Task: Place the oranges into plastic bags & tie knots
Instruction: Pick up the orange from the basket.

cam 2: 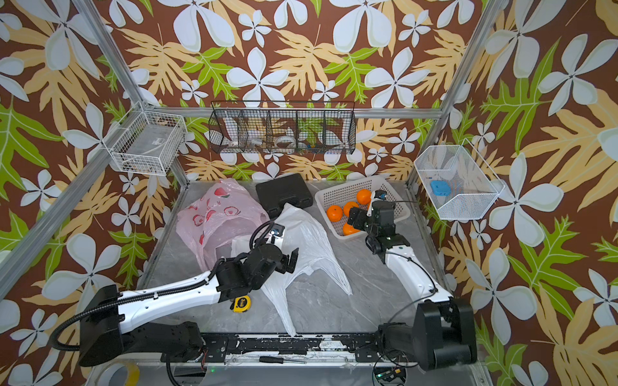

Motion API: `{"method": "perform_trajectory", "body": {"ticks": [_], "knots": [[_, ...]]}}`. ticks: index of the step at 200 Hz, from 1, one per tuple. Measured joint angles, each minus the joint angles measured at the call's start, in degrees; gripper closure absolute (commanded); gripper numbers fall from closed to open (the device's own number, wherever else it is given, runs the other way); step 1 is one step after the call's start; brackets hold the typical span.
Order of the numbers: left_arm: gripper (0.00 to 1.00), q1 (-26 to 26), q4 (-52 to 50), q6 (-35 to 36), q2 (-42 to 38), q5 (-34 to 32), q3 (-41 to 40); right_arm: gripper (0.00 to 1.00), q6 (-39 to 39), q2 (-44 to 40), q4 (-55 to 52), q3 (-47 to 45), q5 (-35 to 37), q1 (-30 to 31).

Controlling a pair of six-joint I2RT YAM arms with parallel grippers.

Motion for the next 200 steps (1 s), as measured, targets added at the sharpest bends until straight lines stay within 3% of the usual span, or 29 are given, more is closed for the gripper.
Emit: {"method": "perform_trajectory", "body": {"ticks": [30,74,127,200], "knots": [[0.00,-1.3,-2.8,0.4,5.3,2.2,3.6,0.18,-1.6,13.6,-8.0,13.5,1.7,0.0],[0.00,-6.4,-9.1,4.2,16.2,-1.7,10.4,0.15,-2.3,27.0,-15.1,26.2,3.6,-0.3],[0.00,-11.0,-15.9,6.1,20.4,-7.8,12.2,0.08,-1.6,34.7,-18.5,33.6,2.9,-1.6],[0.00,-11.6,-21.3,5.6,28.1,-19.9,13.4,0.11,1.3,43.7,-20.7,42.4,1.4,-1.5]]}}
